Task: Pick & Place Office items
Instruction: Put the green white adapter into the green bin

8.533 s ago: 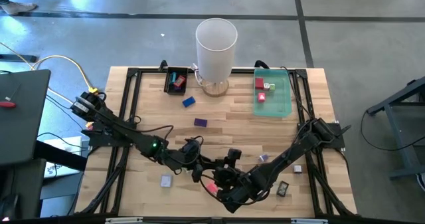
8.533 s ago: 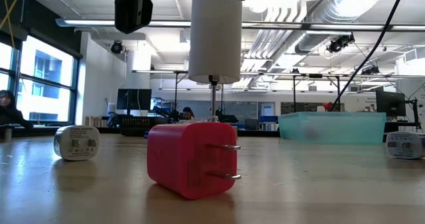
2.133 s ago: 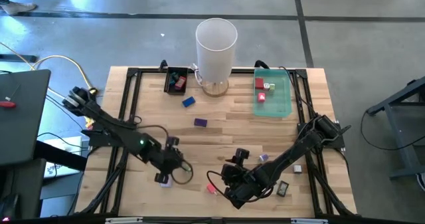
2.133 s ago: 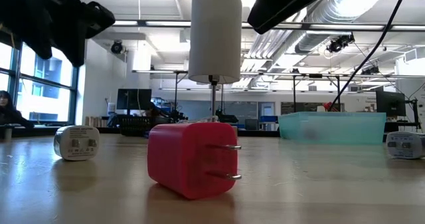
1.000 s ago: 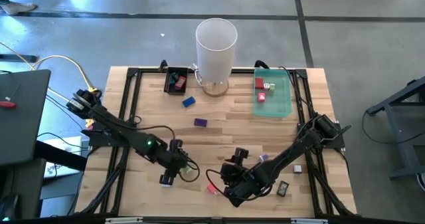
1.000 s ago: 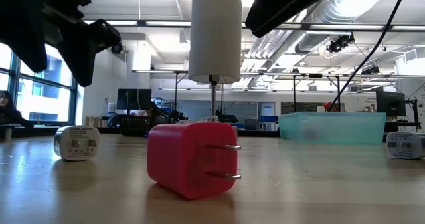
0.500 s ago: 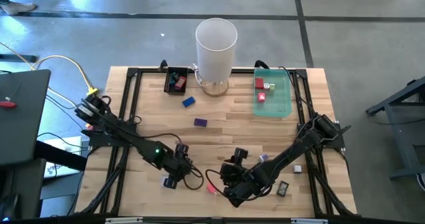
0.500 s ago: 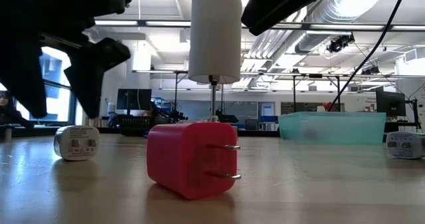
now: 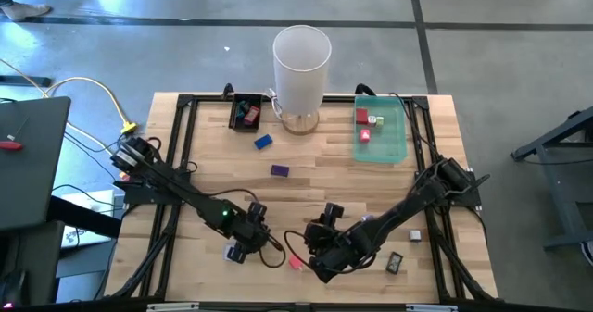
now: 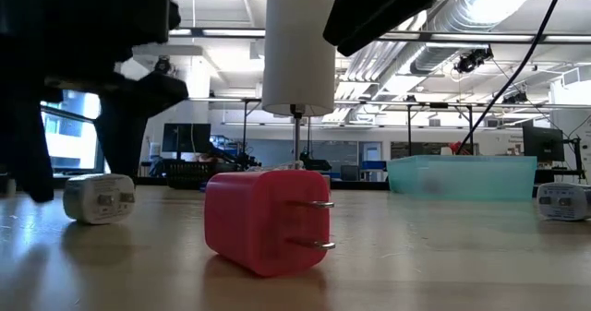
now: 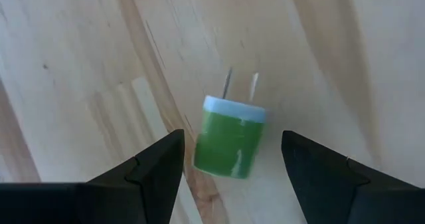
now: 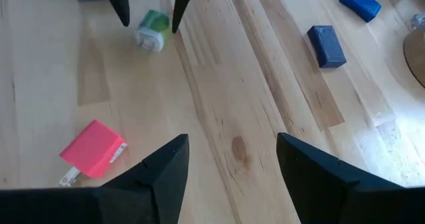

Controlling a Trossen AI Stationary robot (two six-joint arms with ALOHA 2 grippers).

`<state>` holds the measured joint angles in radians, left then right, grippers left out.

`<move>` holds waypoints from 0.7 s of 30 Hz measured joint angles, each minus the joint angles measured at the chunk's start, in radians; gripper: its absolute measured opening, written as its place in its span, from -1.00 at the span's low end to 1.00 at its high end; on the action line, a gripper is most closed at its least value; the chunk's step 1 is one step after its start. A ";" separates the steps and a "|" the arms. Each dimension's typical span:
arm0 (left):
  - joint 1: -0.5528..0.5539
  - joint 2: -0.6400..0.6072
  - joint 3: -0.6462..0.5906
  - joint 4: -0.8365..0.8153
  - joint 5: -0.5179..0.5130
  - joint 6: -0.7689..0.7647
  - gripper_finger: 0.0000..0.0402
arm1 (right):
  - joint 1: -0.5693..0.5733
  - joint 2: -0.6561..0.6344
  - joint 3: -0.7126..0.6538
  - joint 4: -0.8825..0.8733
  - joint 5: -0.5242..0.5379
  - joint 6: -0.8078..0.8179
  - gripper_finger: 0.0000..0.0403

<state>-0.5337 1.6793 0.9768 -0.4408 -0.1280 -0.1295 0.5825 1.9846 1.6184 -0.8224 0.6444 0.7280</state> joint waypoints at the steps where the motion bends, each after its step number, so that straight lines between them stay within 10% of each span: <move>1: 0.001 0.009 0.000 -0.002 -0.001 0.005 0.21 | -0.003 0.000 0.000 0.000 -0.005 0.000 0.07; 21: 0.008 0.034 0.000 0.001 0.022 0.051 -0.06 | -0.029 0.000 0.000 0.023 -0.052 -0.001 0.07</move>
<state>-0.5259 1.7134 0.9768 -0.4400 -0.1059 -0.0780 0.5533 1.9846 1.6184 -0.7998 0.5922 0.7273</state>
